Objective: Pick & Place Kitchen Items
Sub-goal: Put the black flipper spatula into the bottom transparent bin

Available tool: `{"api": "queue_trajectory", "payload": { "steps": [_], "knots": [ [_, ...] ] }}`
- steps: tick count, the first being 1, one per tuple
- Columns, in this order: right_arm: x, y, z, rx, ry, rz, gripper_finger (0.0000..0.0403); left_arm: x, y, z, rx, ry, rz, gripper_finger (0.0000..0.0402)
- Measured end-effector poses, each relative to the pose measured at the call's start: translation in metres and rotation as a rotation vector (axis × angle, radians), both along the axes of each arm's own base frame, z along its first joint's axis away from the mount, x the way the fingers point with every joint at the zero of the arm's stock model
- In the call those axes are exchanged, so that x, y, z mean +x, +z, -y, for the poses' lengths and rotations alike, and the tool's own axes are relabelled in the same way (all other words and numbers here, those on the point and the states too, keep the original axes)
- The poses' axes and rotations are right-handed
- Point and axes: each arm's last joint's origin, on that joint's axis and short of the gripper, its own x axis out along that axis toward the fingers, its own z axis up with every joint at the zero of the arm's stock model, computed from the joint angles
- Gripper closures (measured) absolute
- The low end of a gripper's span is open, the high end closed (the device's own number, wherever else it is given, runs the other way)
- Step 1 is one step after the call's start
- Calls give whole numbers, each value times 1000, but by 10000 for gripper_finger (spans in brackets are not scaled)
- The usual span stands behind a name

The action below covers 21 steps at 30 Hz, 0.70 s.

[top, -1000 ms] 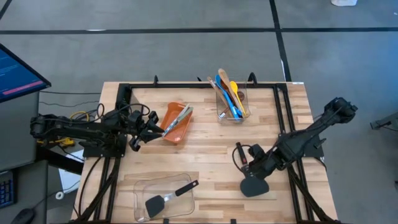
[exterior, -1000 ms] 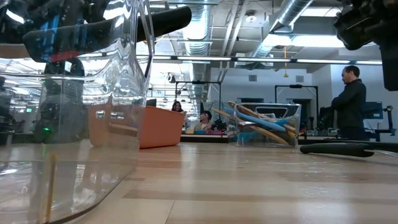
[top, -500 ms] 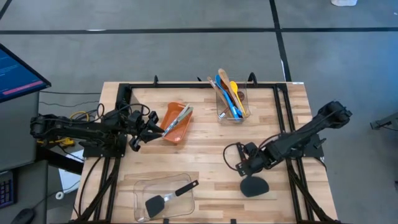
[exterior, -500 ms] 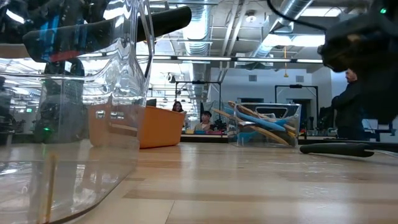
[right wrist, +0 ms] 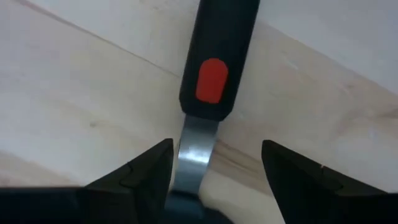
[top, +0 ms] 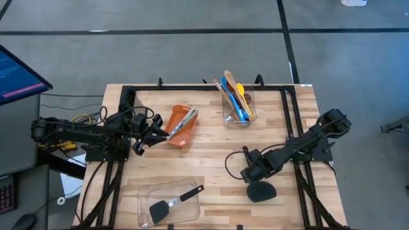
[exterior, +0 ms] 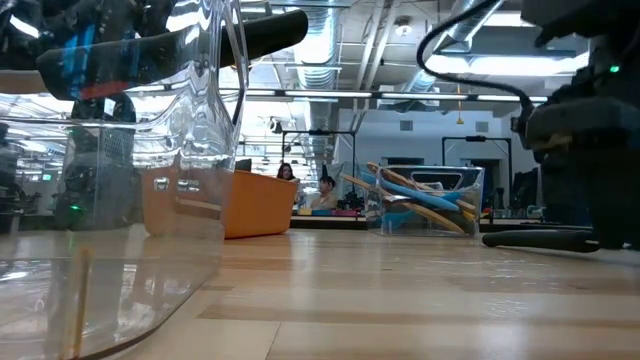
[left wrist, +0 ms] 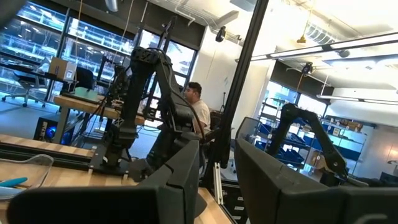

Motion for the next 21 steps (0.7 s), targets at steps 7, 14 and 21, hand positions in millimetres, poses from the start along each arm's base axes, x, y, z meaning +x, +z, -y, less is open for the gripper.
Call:
{"api": "queue_trajectory", "payload": {
  "steps": [7,14,21],
  "knots": [
    [6,-14,-3,-15,38,-20,178,0,0,0,0,0,0,311],
    [5,-17,-3,-29,0,-47,221,0,0,0,0,0,-2,311],
    [5,-17,-2,-28,-2,-45,297,0,0,0,0,0,-3,311]
  ]
}}
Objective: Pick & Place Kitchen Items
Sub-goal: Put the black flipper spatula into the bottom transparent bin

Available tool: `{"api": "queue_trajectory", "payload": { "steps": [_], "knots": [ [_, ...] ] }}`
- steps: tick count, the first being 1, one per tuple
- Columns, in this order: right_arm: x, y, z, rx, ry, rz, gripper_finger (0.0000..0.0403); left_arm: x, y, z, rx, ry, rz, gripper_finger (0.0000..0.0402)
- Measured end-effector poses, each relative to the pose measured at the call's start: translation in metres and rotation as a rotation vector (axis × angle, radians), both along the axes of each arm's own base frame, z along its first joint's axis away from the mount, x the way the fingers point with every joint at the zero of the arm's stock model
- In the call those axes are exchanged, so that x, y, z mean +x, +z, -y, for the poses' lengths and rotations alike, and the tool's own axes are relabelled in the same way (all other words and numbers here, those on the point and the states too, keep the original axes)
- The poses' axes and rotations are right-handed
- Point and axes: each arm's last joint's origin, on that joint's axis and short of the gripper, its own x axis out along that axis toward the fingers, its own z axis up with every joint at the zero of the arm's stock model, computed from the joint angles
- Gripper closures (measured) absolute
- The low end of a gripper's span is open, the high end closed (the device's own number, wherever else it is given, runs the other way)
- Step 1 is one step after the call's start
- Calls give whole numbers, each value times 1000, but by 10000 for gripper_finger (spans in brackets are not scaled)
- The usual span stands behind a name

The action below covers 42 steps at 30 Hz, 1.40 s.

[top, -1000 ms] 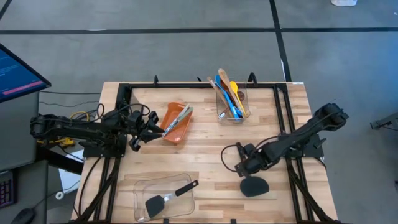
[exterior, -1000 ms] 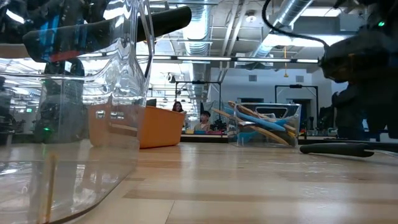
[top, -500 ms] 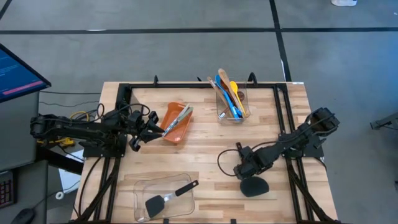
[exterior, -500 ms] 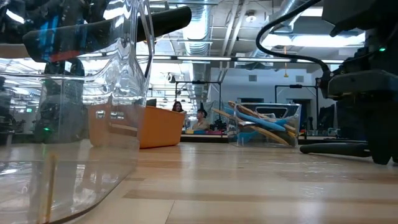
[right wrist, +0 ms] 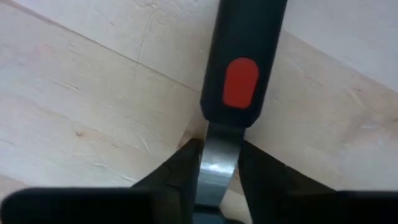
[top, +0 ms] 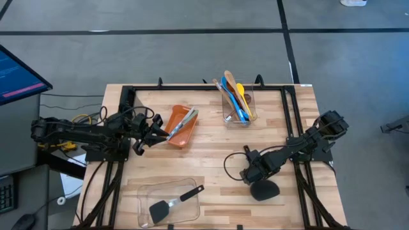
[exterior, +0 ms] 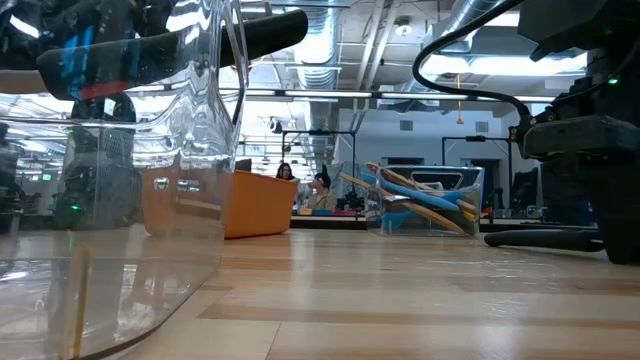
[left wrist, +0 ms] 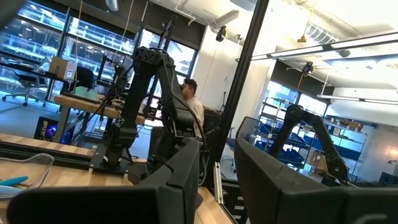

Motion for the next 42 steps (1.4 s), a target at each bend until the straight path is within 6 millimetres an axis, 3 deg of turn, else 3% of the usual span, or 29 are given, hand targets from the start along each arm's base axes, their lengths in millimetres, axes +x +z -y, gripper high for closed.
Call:
{"api": "queue_trajectory", "payload": {
  "steps": [6,13,18,29,42],
  "knots": [
    [0,0,0,-1,-2,-3,341,0,0,0,0,0,-2,311],
    [1,8,-1,22,33,-25,342,0,0,0,0,0,-3,311],
    [6,34,-4,12,127,32,342,0,0,0,-1,0,-4,311],
    [1,93,3,-247,213,100,342,0,0,0,-7,-2,-6,311],
    [9,120,11,-557,313,187,342,0,0,0,-36,-12,-13,311]
  ]
}}
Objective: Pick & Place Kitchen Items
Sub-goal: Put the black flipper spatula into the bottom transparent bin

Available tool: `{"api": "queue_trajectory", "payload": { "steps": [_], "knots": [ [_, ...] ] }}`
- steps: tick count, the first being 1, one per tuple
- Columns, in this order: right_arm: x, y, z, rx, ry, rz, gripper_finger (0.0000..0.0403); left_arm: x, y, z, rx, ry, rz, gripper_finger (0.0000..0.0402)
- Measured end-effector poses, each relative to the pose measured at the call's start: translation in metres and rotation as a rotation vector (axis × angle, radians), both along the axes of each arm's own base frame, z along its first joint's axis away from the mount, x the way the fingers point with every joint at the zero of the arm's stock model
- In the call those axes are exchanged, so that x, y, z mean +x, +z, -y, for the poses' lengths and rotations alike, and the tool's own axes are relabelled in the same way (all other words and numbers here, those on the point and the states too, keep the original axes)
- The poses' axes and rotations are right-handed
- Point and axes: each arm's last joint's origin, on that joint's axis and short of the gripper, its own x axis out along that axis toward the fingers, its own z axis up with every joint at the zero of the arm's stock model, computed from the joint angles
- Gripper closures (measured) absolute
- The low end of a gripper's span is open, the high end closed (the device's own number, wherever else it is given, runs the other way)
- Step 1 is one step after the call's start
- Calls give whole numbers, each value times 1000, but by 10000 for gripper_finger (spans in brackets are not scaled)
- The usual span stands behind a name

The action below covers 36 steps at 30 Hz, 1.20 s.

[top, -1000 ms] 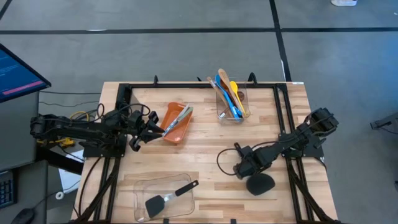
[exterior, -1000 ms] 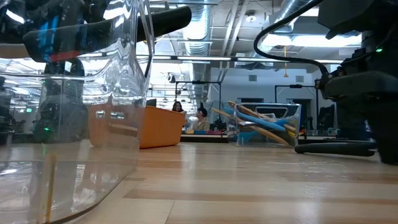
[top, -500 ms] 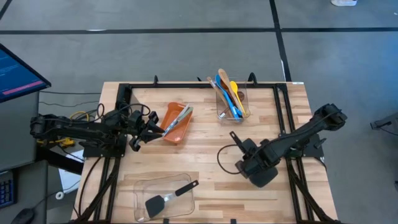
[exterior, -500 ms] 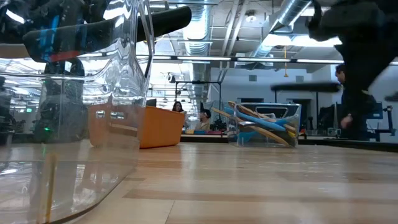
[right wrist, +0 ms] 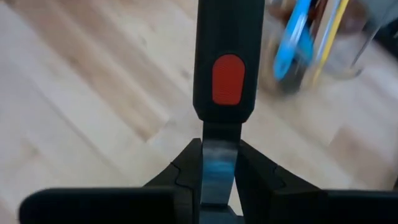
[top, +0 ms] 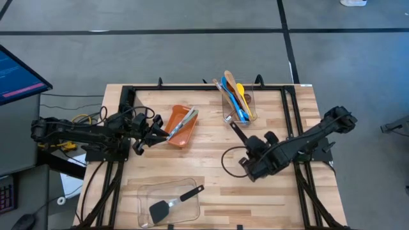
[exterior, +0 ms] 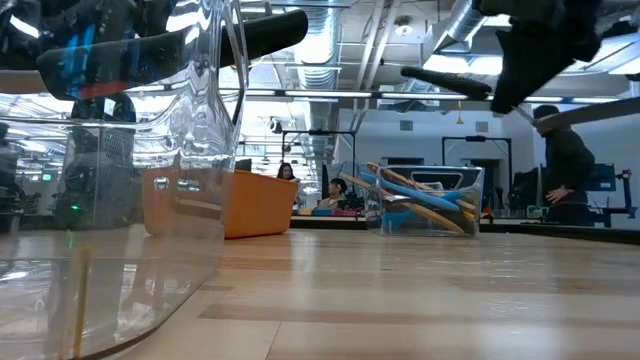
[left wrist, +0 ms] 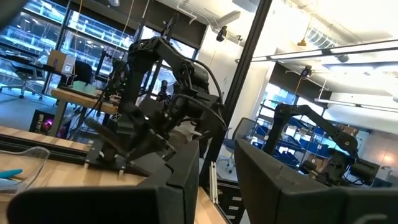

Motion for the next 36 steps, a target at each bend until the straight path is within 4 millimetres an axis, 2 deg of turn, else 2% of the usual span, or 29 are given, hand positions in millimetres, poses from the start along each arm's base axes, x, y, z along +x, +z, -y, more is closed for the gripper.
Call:
{"api": "queue_trajectory", "payload": {
  "steps": [8,16,19,22,29,33,36],
  "knots": [
    [3,5,6,-239,72,41,342,0,0,0,-12,-4,-3,311],
    [7,13,9,-591,137,102,342,0,0,-3,-182,39,-27,311],
    [12,11,7,-753,163,111,342,1,1,-4,-237,67,-28,311],
    [20,9,6,-842,167,106,342,1,0,-4,-272,74,-30,311],
    [30,-8,7,-851,200,12,342,10,-4,3,-310,52,-50,311],
    [34,-8,6,-753,199,37,342,25,-2,9,-303,32,-83,311],
    [39,-7,2,-712,236,34,342,39,0,15,-233,30,-103,311]
  ]
}}
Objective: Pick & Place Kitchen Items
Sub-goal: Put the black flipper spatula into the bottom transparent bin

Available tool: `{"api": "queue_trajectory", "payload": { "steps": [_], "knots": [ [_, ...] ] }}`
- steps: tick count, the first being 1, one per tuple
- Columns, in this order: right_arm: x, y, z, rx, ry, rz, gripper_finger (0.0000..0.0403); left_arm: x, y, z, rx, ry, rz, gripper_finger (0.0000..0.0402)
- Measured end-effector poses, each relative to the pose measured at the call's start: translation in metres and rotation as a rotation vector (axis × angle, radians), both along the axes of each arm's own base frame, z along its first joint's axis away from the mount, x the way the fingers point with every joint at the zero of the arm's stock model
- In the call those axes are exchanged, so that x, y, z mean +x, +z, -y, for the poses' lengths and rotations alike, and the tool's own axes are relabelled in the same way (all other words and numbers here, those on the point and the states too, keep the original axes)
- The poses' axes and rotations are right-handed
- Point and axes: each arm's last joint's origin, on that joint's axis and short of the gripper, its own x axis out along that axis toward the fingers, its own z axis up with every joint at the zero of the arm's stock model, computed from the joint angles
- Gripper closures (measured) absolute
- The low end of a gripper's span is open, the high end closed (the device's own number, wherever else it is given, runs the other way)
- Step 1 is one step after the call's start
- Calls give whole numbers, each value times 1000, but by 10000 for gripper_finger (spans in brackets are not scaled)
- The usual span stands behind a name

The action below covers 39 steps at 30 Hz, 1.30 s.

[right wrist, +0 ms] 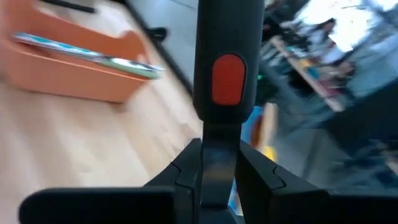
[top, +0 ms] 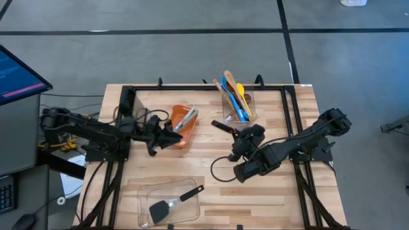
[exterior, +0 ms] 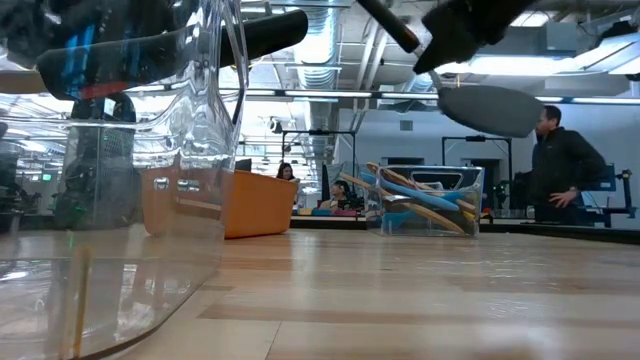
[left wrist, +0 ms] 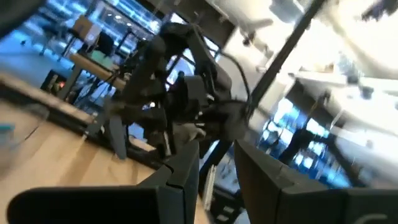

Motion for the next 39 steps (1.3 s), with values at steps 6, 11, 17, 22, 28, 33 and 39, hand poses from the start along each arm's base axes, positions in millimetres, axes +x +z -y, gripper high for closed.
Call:
{"api": "queue_trajectory", "payload": {
  "steps": [6,11,17,22,28,33,39],
  "knots": [
    [19,9,-8,178,124,0,342,35,13,17,316,9,44,311],
    [27,21,-12,208,170,33,342,51,12,26,555,38,72,311],
    [32,37,-16,243,205,61,342,53,8,27,611,42,64,311],
    [41,42,-16,313,293,76,342,54,8,26,610,63,56,311],
    [49,48,-14,323,337,123,342,54,8,25,606,89,48,294],
    [54,52,-15,348,395,147,342,54,8,25,605,94,48,256],
    [57,53,-12,384,426,159,342,61,10,25,601,116,40,205]
  ]
}}
